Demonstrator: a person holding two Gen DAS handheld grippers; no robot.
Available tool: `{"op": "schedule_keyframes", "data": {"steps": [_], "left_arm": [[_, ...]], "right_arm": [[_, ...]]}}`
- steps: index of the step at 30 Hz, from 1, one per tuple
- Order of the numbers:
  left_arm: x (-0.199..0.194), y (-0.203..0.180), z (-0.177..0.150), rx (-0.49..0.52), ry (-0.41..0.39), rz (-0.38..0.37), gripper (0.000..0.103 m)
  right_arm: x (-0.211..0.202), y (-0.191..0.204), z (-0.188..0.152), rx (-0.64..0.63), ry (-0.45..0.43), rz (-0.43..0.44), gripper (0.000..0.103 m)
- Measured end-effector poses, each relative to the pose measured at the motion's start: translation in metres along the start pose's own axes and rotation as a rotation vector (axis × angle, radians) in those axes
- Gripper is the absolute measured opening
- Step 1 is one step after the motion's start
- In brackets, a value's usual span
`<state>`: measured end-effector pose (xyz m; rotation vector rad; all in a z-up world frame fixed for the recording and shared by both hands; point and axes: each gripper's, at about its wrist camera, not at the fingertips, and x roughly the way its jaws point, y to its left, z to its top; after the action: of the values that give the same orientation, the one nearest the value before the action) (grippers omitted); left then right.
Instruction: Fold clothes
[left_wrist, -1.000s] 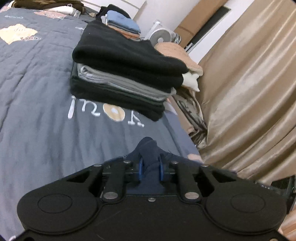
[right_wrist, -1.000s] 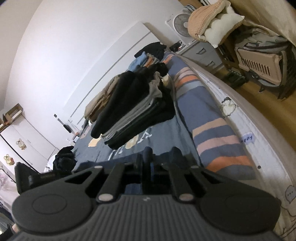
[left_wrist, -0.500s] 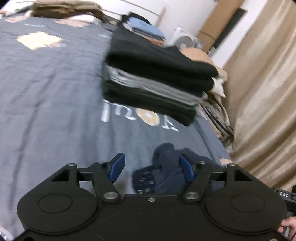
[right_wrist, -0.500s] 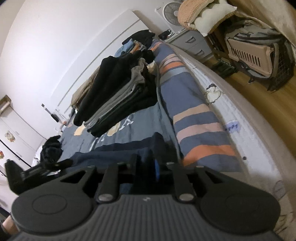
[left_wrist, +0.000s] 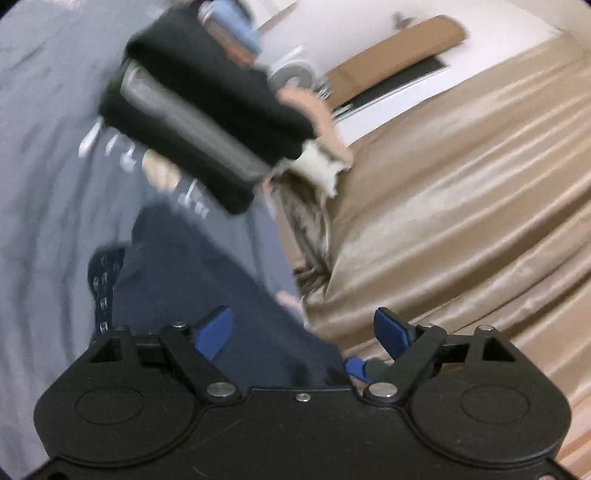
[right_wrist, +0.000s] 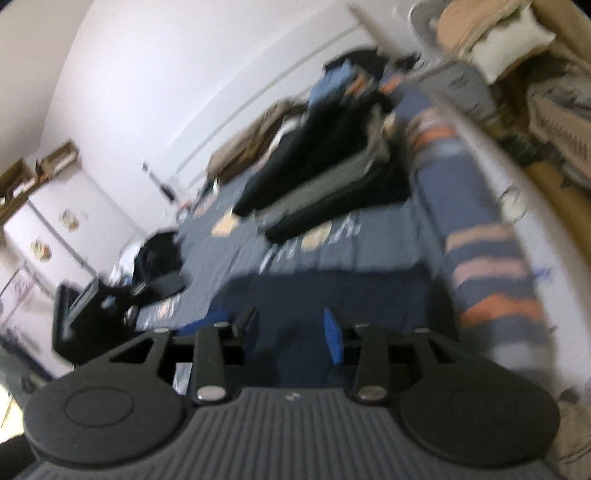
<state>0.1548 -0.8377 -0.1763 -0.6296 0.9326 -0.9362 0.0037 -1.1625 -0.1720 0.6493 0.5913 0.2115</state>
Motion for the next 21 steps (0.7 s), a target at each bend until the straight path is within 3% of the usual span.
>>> {"op": "schedule_keyframes", "data": {"steps": [2,6,10,13,15,18,21], "left_arm": [[0.003,0.013,0.008,-0.014,-0.042,0.05,0.082],[0.008,0.033,0.021,-0.046,-0.093,0.117,0.08],[0.002,0.025,0.025,-0.063,-0.113,0.085,0.082],[0.008,0.006,0.019,-0.033,-0.027,-0.039,0.087],[0.022,-0.008,0.016,0.019,0.064,-0.048,0.093],[0.056,-0.016,0.021,0.08,0.194,0.068,0.095],[0.081,-0.015,0.034,0.102,0.253,0.159,0.095]], "right_arm": [[0.015,-0.004,-0.007,0.004,0.054,-0.04,0.038],[0.024,-0.015,-0.013,0.035,0.064,-0.029,0.038],[0.015,-0.02,-0.01,0.07,0.041,-0.033,0.038],[0.011,-0.019,-0.007,0.071,0.033,-0.031,0.039],[0.009,-0.016,-0.006,0.061,0.028,-0.025,0.039],[0.011,-0.011,-0.007,0.041,0.043,-0.012,0.039],[0.019,-0.012,-0.009,0.035,0.073,-0.027,0.039]]}}
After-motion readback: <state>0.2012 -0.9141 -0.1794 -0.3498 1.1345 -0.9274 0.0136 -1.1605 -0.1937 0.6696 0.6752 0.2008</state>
